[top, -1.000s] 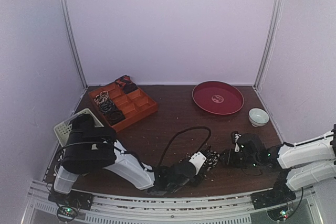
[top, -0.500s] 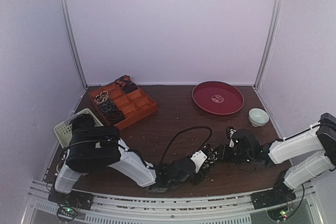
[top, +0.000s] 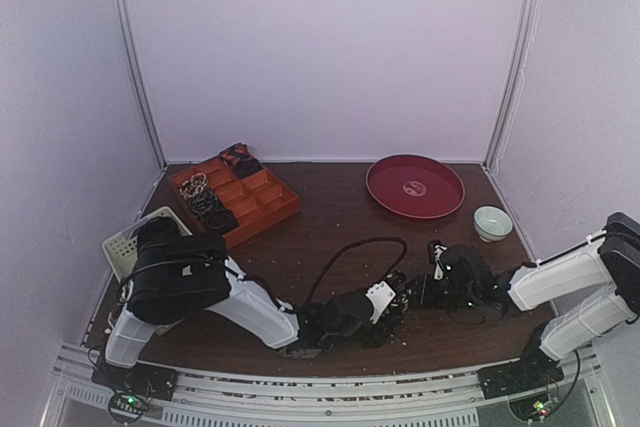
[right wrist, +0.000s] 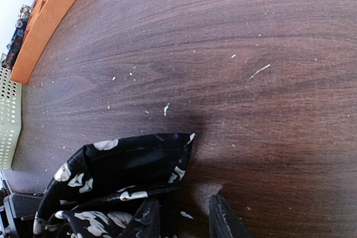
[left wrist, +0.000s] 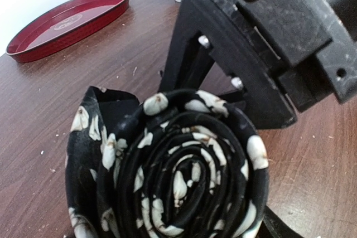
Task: Roll the ties
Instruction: Adjust the tie at the center of the board.
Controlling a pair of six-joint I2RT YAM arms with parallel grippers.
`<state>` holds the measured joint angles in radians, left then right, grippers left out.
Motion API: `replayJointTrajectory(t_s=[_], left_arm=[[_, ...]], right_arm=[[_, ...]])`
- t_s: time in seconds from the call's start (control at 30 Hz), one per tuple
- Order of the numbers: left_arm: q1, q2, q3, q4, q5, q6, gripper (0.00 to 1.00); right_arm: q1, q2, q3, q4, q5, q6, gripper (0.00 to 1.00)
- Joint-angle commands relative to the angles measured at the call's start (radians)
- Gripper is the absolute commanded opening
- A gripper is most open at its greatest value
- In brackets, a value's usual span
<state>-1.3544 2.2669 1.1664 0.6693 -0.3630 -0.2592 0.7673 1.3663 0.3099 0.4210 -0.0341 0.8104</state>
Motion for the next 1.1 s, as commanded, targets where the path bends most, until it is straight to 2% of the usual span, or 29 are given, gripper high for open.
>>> replayJointTrajectory(t_s=[0.0,0.1,0.3,0.53,0.6,0.9,1.07], left_arm=[[0.003,-0.007,-0.012,-0.019,-0.004,0.008,0.69],[0.003,-0.010,-0.022,-0.008,-0.007,0.008,0.68],[0.003,-0.009,-0.021,-0.007,-0.018,0.011,0.66],[0.003,-0.013,-0.037,0.016,-0.007,0.016,0.66],[0.003,-0.014,-0.039,0.022,-0.008,0.017,0.66],[0.003,-0.002,-0.031,0.033,-0.036,0.026,0.67],[0.003,-0.009,-0.035,0.037,-0.037,0.024,0.70]], right_arm=[[-0.004,-0.042,0.010,-0.053,0.023,-0.001,0.33],[-0.005,-0.089,0.030,-0.118,0.054,0.002,0.33],[-0.055,-0.188,0.061,-0.197,0.068,-0.042,0.42],[-0.214,-0.105,0.147,-0.080,-0.253,-0.159,0.52],[-0.236,-0.049,0.183,-0.079,-0.284,-0.171,0.52],[-0.256,0.300,0.401,-0.128,-0.419,-0.305,0.31],[-0.257,0.349,0.415,-0.162,-0.502,-0.354,0.23]])
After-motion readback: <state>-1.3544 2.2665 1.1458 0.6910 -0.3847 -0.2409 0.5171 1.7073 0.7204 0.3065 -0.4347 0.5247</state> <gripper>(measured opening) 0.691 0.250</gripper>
